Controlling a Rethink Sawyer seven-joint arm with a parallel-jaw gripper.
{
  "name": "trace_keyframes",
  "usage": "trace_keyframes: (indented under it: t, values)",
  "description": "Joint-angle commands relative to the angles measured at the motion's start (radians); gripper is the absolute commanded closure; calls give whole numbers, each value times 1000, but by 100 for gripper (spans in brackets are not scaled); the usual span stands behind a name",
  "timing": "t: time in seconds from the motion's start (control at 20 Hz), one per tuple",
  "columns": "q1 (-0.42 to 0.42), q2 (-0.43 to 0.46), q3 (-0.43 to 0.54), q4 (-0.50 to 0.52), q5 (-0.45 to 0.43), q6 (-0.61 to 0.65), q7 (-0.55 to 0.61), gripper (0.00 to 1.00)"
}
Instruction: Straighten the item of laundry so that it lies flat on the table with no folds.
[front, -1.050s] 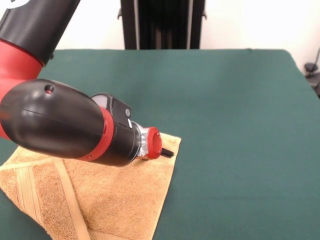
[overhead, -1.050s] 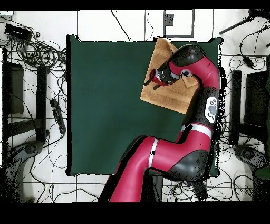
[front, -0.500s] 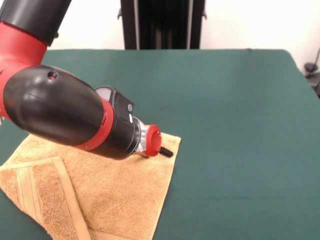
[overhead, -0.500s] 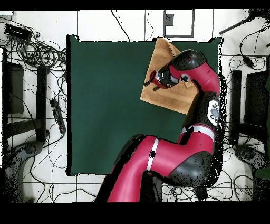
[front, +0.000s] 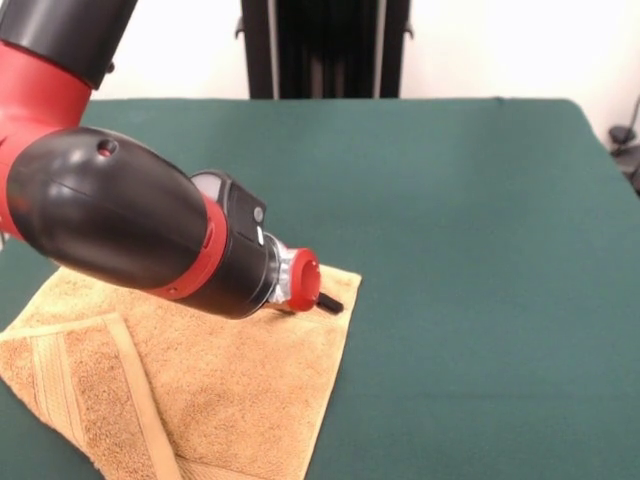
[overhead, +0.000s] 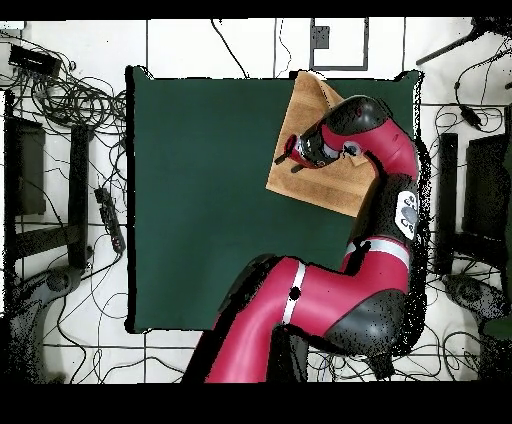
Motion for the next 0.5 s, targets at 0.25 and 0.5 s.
trace_keyframes:
  t: [0.25,0.5]
  values:
    - [-28,291,83,-208,-104,-27,-138,0]
    - [-24,338,68,-235,-90,-69,-46,0]
